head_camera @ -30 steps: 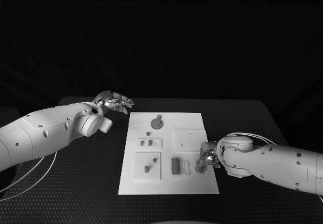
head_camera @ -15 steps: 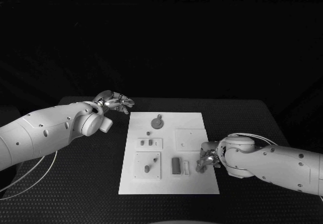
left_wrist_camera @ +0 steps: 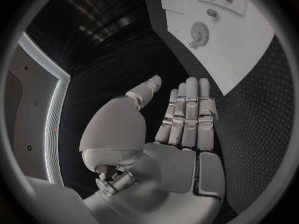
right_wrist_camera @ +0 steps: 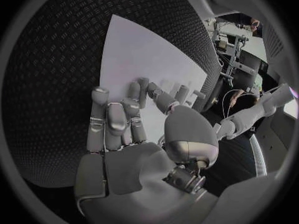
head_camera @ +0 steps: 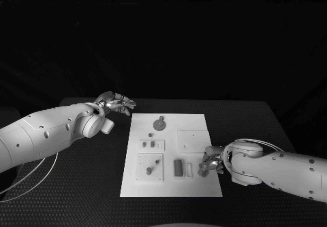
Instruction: Assemble the parts on the task board
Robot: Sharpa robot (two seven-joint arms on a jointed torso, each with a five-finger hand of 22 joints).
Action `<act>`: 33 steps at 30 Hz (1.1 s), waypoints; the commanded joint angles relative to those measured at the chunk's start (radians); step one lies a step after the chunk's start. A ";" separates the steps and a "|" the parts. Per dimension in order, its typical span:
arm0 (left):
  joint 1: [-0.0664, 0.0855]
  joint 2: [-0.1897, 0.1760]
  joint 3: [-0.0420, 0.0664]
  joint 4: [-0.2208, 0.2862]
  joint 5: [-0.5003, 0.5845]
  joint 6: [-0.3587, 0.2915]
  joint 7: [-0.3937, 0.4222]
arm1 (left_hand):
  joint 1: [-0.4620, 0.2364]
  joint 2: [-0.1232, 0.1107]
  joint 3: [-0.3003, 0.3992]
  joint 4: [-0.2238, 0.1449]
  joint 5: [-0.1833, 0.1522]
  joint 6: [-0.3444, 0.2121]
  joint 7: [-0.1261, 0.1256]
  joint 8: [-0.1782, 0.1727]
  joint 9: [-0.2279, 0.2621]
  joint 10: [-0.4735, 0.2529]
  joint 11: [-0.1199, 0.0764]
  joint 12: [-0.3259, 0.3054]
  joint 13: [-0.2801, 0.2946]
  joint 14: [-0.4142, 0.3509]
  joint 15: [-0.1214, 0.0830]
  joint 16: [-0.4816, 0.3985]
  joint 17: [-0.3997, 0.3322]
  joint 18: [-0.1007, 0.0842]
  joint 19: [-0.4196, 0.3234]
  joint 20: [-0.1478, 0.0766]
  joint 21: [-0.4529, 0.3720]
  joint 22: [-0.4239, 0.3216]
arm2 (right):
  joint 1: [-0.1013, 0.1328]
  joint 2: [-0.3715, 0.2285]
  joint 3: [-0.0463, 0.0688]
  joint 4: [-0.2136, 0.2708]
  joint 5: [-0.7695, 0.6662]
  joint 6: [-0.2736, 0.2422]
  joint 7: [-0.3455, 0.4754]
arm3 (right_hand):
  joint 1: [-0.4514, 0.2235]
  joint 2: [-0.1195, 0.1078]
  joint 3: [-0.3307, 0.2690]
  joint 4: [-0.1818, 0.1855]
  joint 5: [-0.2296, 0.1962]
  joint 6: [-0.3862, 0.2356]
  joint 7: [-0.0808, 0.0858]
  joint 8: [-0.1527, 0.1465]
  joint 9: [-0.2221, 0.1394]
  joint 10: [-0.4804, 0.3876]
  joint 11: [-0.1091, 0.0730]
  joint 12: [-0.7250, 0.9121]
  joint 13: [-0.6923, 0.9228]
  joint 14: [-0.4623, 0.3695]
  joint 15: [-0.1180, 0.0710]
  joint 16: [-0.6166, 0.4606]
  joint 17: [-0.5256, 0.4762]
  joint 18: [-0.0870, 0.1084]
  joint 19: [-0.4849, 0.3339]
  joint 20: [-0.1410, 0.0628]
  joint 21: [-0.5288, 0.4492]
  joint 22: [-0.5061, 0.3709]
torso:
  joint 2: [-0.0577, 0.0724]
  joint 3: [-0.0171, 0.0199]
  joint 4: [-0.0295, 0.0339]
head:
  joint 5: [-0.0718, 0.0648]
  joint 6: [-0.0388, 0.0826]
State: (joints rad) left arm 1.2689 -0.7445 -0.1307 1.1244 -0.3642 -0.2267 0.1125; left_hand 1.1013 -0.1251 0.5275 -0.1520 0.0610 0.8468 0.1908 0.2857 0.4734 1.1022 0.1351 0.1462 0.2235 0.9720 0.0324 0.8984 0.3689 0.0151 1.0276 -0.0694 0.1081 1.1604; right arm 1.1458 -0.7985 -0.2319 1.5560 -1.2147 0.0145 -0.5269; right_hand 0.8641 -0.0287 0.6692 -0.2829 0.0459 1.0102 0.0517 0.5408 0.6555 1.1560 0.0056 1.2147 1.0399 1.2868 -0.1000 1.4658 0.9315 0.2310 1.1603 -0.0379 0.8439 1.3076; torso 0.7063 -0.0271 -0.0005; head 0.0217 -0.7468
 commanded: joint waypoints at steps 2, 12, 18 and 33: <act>0.001 0.000 0.000 0.003 0.005 0.012 0.005 | -0.009 -0.002 0.000 0.005 -0.001 -0.007 -0.002 0.003 -0.002 -0.006 -0.002 0.005 -0.001 0.006 -0.002 -0.007 0.002 0.005 0.004 0.001 -0.005 0.002 | -0.019 -0.009 -0.015 0.009 0.056 -0.011 0.005 | 0.072 0.055 0.024 -0.012 0.002 -0.071 0.070 -0.350 -0.003 0.003 0.004 0.001 -0.001 0.007 0.003 0.007 0.008 0.031 0.003 0.000 0.007 0.021 | 0.000 0.0000 0.0003 | -0.001 0.001; 0.001 -0.001 0.000 0.003 0.005 0.012 0.003 | -0.008 -0.003 0.000 0.006 -0.001 -0.007 -0.002 0.004 -0.002 -0.006 -0.002 0.005 -0.002 0.006 -0.002 -0.007 0.002 0.005 0.004 0.001 -0.005 0.002 | 0.003 -0.035 -0.013 0.036 0.163 -0.084 0.027 | 0.072 0.051 0.031 -0.012 0.002 -0.060 0.068 -0.345 -0.005 0.007 0.001 0.003 -0.001 0.010 0.000 0.009 0.012 0.031 0.007 0.000 0.011 0.020 | 0.000 -0.0004 0.0009 | -0.001 0.004; 0.001 -0.001 0.000 0.003 0.005 0.014 0.003 | -0.008 -0.003 0.000 0.006 -0.001 -0.007 -0.002 0.004 -0.002 -0.006 -0.002 0.005 -0.002 0.006 -0.002 -0.007 0.002 0.005 0.004 0.001 -0.006 0.002 | 0.014 -0.043 -0.012 0.053 0.225 -0.091 0.066 | 0.070 0.049 0.032 -0.011 0.002 -0.056 0.067 -0.344 -0.006 0.008 0.000 0.004 -0.001 0.011 -0.001 0.010 0.012 0.031 0.008 0.000 0.012 0.020 | 0.000 -0.0007 0.0005 | -0.002 0.004; 0.001 -0.001 0.000 0.003 0.005 0.018 0.002 | -0.007 -0.003 0.000 0.005 -0.001 -0.007 -0.002 0.004 -0.002 -0.006 -0.002 0.006 -0.002 0.007 -0.002 -0.007 0.003 0.005 0.004 0.001 -0.006 0.003 | 0.014 -0.027 -0.011 0.058 0.292 -0.097 0.073 | 0.063 0.048 0.032 -0.011 0.002 -0.052 0.065 -0.343 -0.007 0.010 -0.001 0.004 -0.001 0.013 -0.002 0.011 0.015 0.031 0.010 0.000 0.014 0.020 | 0.001 0.0002 0.0008 | -0.003 0.002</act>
State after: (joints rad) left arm 1.2689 -0.7465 -0.1308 1.1252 -0.3640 -0.2246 0.1100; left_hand 1.1013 -0.1251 0.5276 -0.1520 0.0610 0.8468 0.1908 0.2857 0.4727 1.1022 0.1351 0.1462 0.2228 0.9720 0.0324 0.8944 0.3705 0.0150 1.0274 -0.0692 0.1081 1.1619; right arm 1.1611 -0.8293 -0.2429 1.6142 -0.9620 -0.0843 -0.4663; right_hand 0.9287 0.0278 0.6974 -0.2982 0.0463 0.9651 0.1008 0.1970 0.6472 1.1566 0.0083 1.2147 1.0395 1.2917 -0.1031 1.4709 0.9457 0.2303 1.1627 -0.0392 0.8516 1.3075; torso 0.7066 -0.0272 0.0003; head 0.0185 -0.7440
